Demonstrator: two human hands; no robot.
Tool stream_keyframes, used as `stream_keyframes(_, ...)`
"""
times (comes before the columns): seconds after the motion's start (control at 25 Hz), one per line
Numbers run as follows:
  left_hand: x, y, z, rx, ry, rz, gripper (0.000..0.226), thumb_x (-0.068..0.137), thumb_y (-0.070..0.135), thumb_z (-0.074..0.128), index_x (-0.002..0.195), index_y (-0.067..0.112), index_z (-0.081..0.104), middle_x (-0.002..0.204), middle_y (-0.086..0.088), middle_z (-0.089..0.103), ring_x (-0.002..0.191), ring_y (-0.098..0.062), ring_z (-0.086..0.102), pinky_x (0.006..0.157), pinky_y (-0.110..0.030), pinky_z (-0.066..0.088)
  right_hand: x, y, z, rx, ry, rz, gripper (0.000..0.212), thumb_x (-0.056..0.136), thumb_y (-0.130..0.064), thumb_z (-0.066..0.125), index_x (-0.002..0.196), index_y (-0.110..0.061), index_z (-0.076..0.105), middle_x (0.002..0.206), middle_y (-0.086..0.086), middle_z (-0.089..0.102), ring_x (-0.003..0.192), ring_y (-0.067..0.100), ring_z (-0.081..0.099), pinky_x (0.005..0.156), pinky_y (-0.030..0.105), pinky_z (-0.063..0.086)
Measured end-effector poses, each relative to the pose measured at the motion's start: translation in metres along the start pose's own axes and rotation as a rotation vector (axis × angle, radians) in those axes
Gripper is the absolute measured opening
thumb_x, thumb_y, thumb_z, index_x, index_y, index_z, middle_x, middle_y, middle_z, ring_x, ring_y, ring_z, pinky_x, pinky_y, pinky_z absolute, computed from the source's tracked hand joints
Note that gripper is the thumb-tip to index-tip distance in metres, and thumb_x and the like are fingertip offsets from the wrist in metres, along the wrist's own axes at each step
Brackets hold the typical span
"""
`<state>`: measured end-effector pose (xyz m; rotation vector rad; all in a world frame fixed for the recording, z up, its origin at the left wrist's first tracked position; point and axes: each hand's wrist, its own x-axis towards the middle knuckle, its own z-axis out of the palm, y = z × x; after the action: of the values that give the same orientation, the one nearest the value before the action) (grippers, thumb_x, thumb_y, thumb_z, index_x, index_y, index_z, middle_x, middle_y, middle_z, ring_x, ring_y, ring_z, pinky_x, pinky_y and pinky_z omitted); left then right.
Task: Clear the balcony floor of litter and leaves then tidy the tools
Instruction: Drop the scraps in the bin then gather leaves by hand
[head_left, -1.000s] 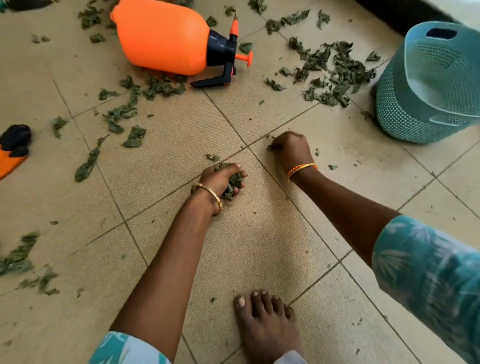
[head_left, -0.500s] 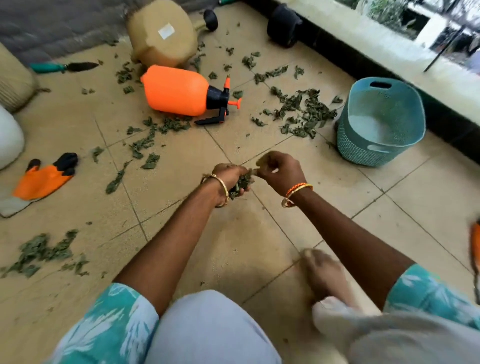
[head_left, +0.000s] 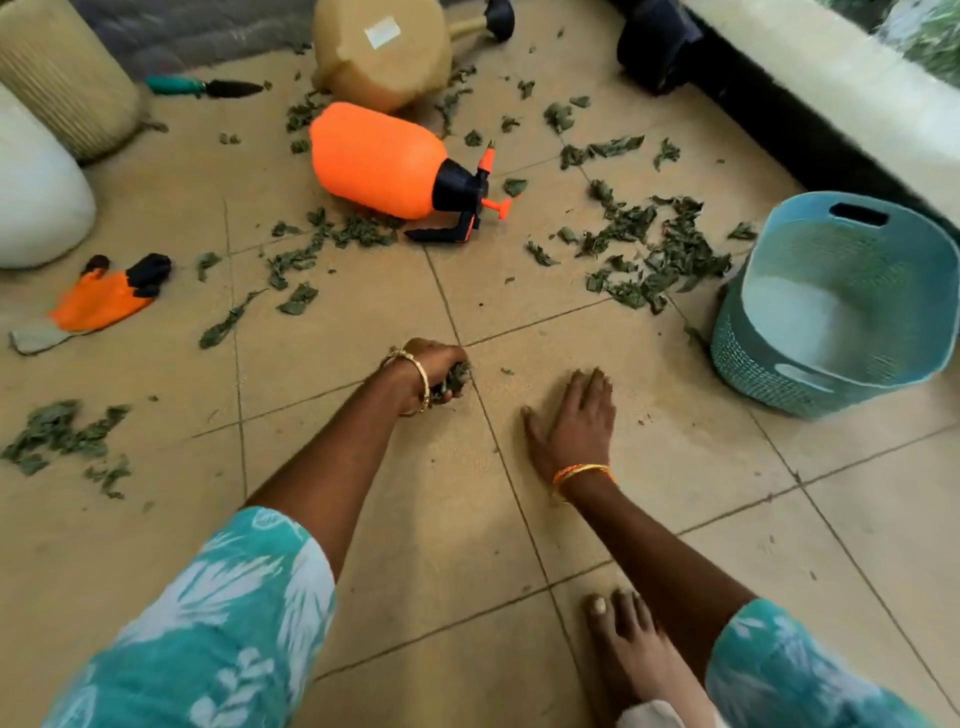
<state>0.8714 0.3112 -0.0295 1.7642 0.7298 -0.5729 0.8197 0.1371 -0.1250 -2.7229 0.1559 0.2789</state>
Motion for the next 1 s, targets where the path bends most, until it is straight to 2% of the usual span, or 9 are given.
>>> stream_keyframes(0.16,0.018,-0.042,-0.012,-0.402,0.246,-0.029,0.017,0.092,0.011,0.055,0.076,0.007,0.059,0.055,-0.005,0.060,0.032,-0.009,0.052,0.034,-0.013,0.036,0.026,-0.049,0.024,0.133,0.032,0.089,0.083,0.091,-0.052,0.039,0.148,-0.002,0.006,0.155,0.023,-0.005,0.143,0.035,-0.008,0.116,0.045,-0.001)
stream_keyframes(0.28,0.019,-0.067,-0.029,-0.567,0.342,-0.019,0.021,0.093,0.011,0.054,0.073,0.008,0.057,0.043,0.001,0.059,0.032,-0.010,0.052,0.034,-0.012,0.035,0.026,-0.064,0.026,0.147,0.090,0.063,0.083,0.089,-0.052,0.040,0.147,-0.002,0.009,0.155,0.022,-0.003,0.144,0.033,-0.010,0.115,0.045,-0.003)
stream_keyframes(0.36,0.016,-0.079,-0.033,-0.581,0.356,-0.018,0.020,0.093,0.013,0.055,0.073,0.009,0.059,0.049,-0.001,0.060,0.034,-0.010,0.053,0.035,-0.012,0.036,0.010,-0.045,0.023,0.128,0.125,0.084,0.085,0.089,-0.054,0.039,0.148,-0.002,0.005,0.155,0.022,-0.008,0.143,0.033,-0.013,0.115,0.045,-0.007)
stream_keyframes(0.52,0.011,-0.088,-0.020,-0.536,0.318,0.002,0.016,0.093,0.017,0.058,0.078,0.009,0.059,0.064,-0.005,0.062,0.036,-0.010,0.055,0.035,-0.013,0.039,-0.022,-0.008,0.032,0.128,0.092,0.167,0.089,0.090,-0.056,0.037,0.147,-0.001,-0.003,0.153,0.024,-0.016,0.141,0.034,-0.021,0.114,0.047,-0.011)
stream_keyframes(0.72,0.005,-0.099,-0.017,-0.566,0.352,0.011,0.016,0.092,0.020,0.060,0.079,0.011,0.060,0.070,-0.006,0.064,0.038,-0.009,0.057,0.036,-0.014,0.039,0.029,-0.054,0.038,0.173,0.101,0.146,0.086,0.091,-0.050,0.039,0.147,0.001,-0.002,0.152,0.028,-0.012,0.142,0.037,-0.016,0.114,0.045,-0.010)
stream_keyframes(0.8,0.004,-0.105,-0.023,-0.618,0.393,0.002,0.016,0.092,0.019,0.059,0.077,0.011,0.059,0.067,-0.005,0.064,0.037,-0.010,0.056,0.035,-0.013,0.039,0.050,-0.077,0.044,0.143,0.090,0.044,0.079,0.092,-0.045,0.040,0.147,0.001,0.005,0.154,0.027,-0.004,0.143,0.037,-0.009,0.115,0.045,-0.006)
stream_keyframes(0.88,0.003,-0.110,-0.028,-0.669,0.413,-0.012,0.017,0.092,0.018,0.059,0.076,0.011,0.058,0.055,-0.002,0.064,0.036,-0.011,0.056,0.035,-0.013,0.038,0.063,-0.103,0.053,0.089,0.059,-0.135,0.074,0.092,-0.041,0.039,0.147,-0.001,0.010,0.154,0.026,0.002,0.143,0.037,-0.002,0.116,0.045,-0.001)
stream_keyframes(1.0,0.006,-0.119,-0.036,-0.761,0.422,-0.038,0.020,0.091,0.018,0.058,0.072,0.010,0.057,0.052,-0.002,0.061,0.036,-0.012,0.053,0.035,-0.014,0.036,0.069,-0.142,0.069,0.037,-0.061,-0.512,0.067,0.093,-0.035,0.041,0.147,-0.004,0.017,0.154,0.023,0.010,0.143,0.036,0.006,0.116,0.044,0.005)
